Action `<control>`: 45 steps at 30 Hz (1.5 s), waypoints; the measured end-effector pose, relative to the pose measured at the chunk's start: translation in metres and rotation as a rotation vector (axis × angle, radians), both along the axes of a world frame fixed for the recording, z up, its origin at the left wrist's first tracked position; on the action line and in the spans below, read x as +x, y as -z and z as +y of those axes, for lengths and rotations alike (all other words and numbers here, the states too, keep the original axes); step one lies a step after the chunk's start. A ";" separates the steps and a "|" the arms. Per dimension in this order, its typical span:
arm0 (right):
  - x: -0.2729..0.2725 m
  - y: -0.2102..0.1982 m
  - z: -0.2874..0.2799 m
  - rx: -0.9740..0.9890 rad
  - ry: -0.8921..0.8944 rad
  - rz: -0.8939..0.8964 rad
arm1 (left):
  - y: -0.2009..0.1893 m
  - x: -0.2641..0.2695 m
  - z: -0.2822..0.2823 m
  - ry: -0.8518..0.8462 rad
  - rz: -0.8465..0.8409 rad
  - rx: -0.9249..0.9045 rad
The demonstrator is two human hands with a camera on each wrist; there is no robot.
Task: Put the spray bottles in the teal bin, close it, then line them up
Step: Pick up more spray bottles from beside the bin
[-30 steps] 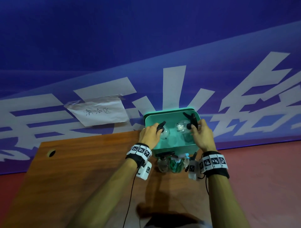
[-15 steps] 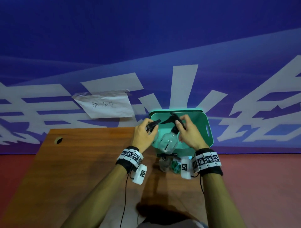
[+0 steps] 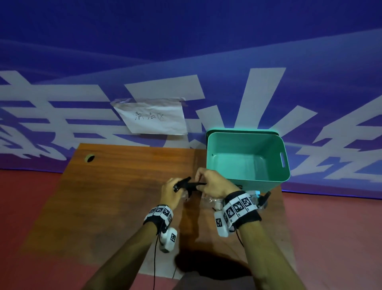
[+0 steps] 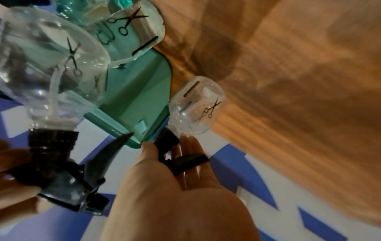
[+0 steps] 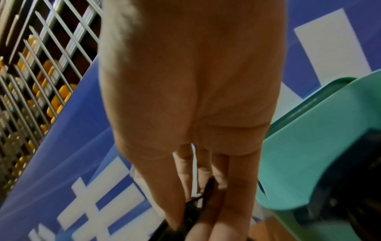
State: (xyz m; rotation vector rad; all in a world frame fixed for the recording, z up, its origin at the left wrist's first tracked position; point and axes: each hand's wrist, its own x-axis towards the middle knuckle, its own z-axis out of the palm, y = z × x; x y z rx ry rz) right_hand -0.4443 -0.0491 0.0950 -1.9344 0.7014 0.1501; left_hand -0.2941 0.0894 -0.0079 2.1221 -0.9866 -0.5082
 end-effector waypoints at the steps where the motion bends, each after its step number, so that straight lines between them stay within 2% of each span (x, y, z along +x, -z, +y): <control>1: 0.004 0.008 0.006 -0.020 -0.012 0.027 | 0.006 0.000 0.004 -0.018 0.043 0.032; 5: 0.008 0.050 0.031 -0.054 0.011 0.097 | 0.028 0.002 0.015 -0.092 0.145 0.109; 12: -0.004 0.096 0.053 -0.153 -0.013 0.151 | 0.051 0.004 0.032 -0.055 0.142 0.150; 20: -0.011 0.107 0.068 -0.299 0.002 0.131 | 0.061 0.010 0.047 0.040 0.098 0.279; 25: -0.023 0.120 0.071 -0.263 0.040 0.071 | 0.064 0.006 0.049 0.071 0.105 0.316; 37: -0.040 0.126 0.070 -0.203 0.176 0.120 | 0.064 0.004 0.050 0.076 0.116 0.336; 45: -0.045 0.136 0.075 -0.282 0.283 0.045 | 0.067 0.001 0.048 0.111 0.102 0.366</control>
